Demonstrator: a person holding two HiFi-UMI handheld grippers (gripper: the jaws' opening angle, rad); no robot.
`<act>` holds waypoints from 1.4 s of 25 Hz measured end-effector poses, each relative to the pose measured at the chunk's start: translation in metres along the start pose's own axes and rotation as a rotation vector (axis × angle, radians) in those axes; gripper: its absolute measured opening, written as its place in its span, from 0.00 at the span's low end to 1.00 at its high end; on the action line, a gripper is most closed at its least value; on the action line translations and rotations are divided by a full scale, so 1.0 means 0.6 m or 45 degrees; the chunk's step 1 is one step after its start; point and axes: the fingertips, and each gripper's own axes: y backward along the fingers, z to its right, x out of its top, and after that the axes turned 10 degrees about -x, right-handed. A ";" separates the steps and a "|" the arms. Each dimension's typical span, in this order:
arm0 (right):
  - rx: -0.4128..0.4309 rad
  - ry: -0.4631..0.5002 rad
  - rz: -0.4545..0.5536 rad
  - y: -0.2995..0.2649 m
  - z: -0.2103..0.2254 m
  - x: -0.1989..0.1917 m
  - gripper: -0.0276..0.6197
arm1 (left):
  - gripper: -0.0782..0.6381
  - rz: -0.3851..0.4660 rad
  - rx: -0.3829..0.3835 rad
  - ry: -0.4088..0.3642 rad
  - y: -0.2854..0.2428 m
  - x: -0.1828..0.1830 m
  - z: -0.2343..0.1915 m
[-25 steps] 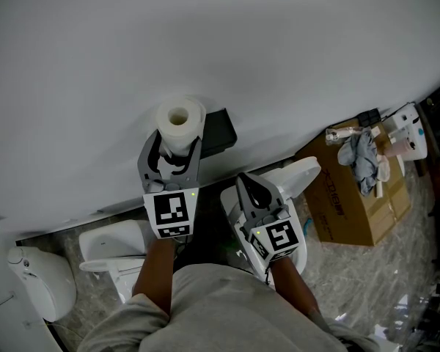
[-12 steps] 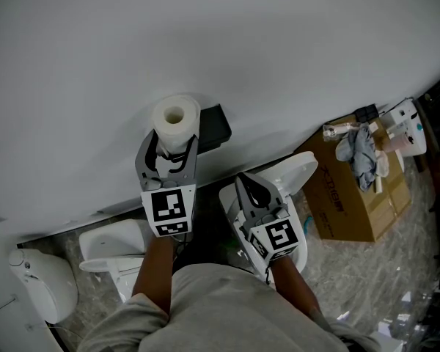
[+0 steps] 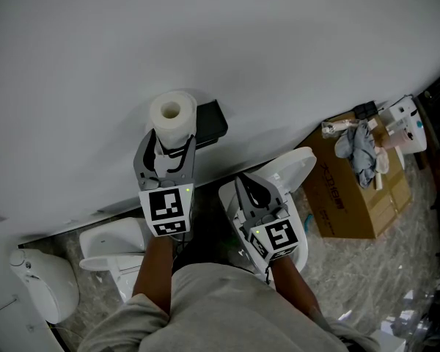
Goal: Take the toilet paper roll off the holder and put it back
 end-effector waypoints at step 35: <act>-0.034 -0.011 0.120 0.128 -0.026 0.035 0.05 | 0.40 -0.065 0.015 -0.039 0.122 -0.014 0.076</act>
